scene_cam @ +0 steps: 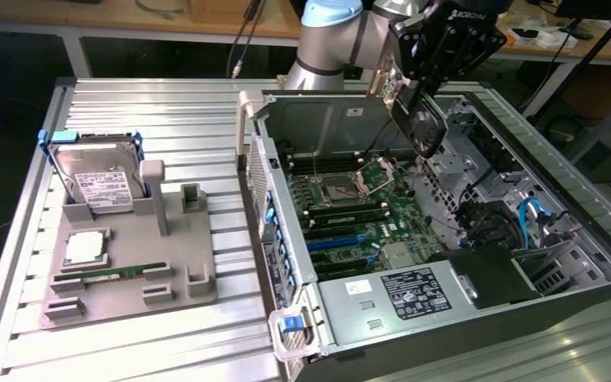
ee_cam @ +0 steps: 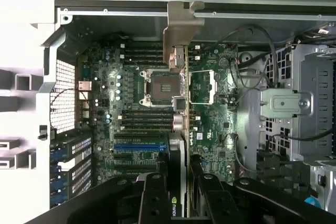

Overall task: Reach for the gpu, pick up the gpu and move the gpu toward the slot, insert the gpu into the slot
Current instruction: 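Insert the gpu into the slot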

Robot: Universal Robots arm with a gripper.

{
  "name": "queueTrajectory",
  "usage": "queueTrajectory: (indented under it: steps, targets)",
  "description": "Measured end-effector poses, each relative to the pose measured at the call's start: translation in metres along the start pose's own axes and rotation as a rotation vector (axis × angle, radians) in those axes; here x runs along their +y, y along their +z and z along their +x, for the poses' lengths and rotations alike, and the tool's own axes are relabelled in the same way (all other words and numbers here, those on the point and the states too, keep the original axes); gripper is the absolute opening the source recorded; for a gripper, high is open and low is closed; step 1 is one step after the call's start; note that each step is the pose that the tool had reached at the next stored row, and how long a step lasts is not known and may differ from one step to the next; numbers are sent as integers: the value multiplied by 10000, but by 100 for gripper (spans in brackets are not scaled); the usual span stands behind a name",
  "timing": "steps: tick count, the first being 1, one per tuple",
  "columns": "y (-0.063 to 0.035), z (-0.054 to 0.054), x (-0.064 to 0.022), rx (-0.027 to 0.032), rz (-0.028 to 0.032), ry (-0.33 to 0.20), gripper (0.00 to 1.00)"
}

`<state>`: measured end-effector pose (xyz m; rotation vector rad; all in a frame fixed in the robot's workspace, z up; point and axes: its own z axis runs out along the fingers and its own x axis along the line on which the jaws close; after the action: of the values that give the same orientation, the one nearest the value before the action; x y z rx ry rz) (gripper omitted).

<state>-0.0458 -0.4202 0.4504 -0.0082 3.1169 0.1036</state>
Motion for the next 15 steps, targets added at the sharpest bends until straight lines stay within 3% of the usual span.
queueTrajectory:
  steps: [10, 15]
  targets:
    - [32, 0, -2, 148, -51, -2212, 27]
    - [45, 0, -3, 241, -84, -3615, 27]
